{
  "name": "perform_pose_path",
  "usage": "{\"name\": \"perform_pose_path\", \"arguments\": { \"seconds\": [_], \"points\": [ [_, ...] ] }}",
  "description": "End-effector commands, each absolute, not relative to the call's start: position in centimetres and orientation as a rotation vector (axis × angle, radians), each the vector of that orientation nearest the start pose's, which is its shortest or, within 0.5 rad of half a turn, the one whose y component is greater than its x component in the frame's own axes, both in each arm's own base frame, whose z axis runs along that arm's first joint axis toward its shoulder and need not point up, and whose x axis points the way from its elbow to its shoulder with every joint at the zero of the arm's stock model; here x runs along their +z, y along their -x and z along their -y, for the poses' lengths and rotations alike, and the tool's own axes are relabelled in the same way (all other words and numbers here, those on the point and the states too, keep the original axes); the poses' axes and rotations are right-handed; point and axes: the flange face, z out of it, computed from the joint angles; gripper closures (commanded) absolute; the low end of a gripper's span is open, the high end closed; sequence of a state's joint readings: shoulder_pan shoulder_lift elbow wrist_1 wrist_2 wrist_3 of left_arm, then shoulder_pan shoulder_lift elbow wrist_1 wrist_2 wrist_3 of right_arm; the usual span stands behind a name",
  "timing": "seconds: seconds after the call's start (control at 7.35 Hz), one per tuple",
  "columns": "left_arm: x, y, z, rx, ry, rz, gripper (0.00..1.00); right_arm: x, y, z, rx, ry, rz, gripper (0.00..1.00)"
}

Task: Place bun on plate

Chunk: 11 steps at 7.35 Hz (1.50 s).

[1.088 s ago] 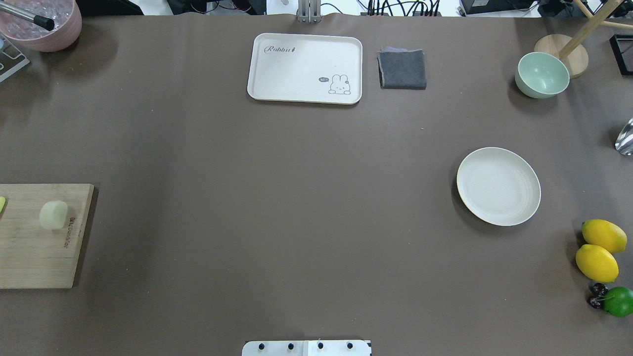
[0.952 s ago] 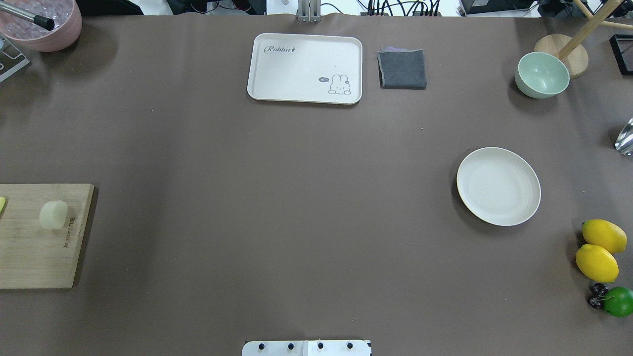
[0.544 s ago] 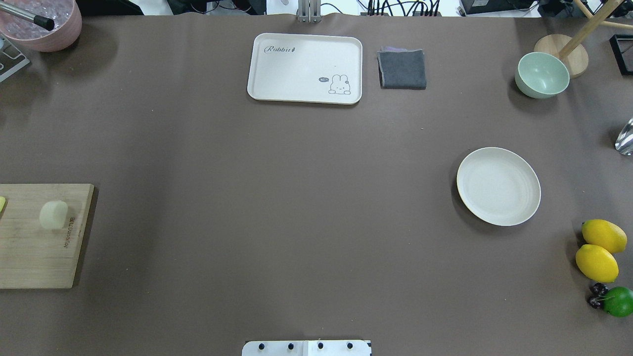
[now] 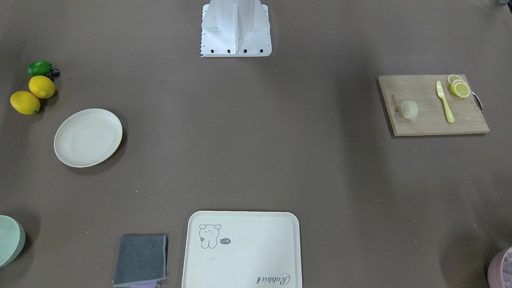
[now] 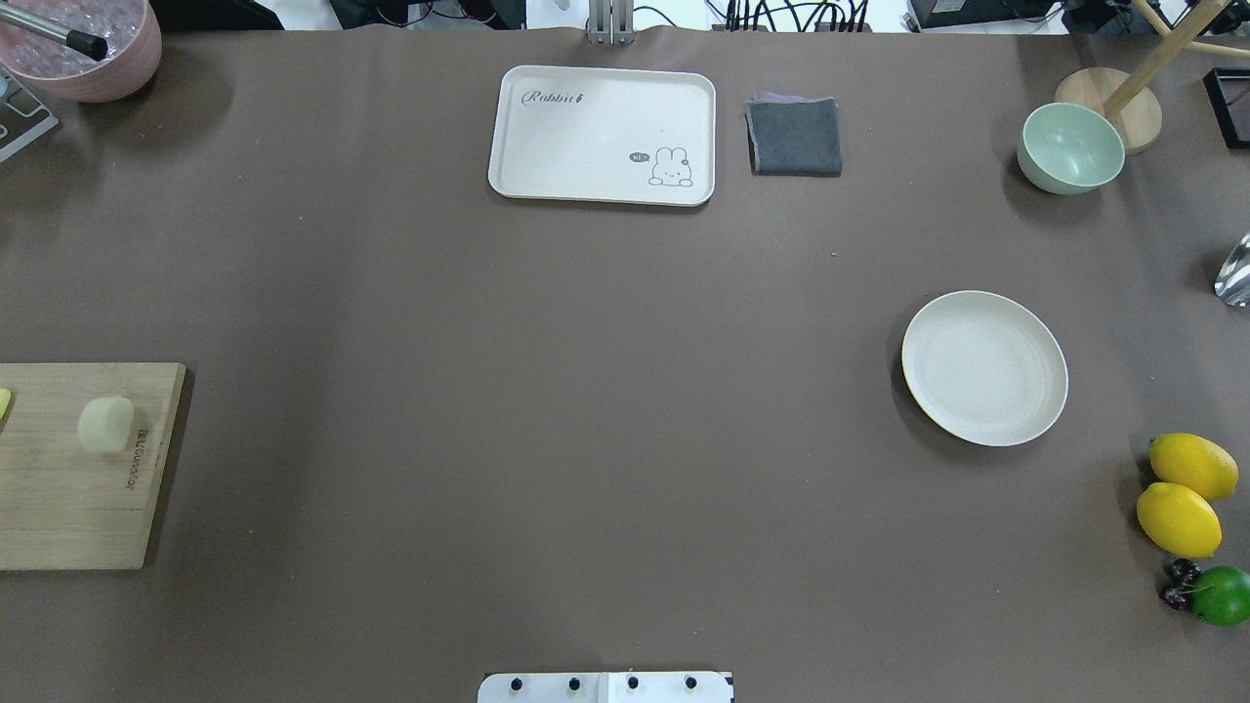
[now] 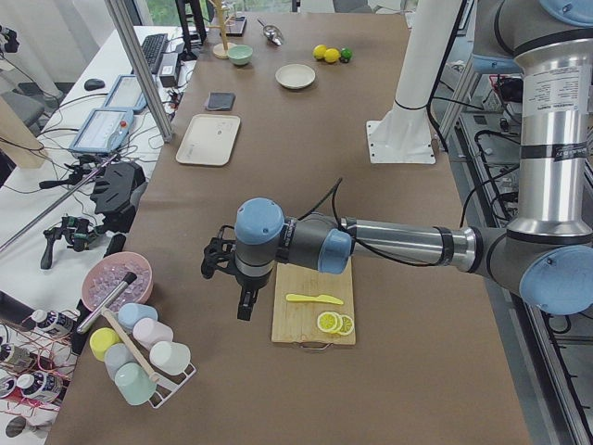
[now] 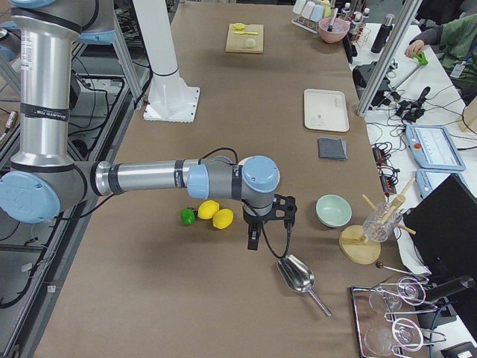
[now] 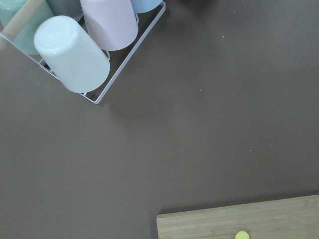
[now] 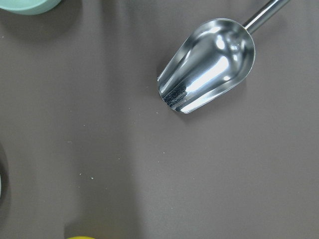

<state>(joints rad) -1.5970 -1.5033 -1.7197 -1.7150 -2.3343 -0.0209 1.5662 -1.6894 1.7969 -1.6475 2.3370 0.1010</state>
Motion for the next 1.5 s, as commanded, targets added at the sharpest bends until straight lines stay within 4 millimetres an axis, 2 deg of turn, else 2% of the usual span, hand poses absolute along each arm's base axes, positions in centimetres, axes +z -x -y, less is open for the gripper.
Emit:
{"name": "perform_pose_path", "arguments": {
  "seconds": [0.0, 0.27, 1.36],
  "points": [
    [60.4, 7.6, 47.4, 0.044, -0.213, -0.757, 0.02, 60.9, -6.2, 44.2, 0.077, 0.007, 0.768, 0.00],
    [60.7, 7.6, 47.3, 0.042, -0.208, -0.757, 0.02, 61.0, -6.2, 44.2, 0.077, 0.008, 0.768, 0.00],
    [59.4, 7.2, 47.7, 0.066, -0.234, -0.772, 0.02, 61.1, -6.3, 44.2, 0.082, 0.011, 0.766, 0.00]
  ]
}}
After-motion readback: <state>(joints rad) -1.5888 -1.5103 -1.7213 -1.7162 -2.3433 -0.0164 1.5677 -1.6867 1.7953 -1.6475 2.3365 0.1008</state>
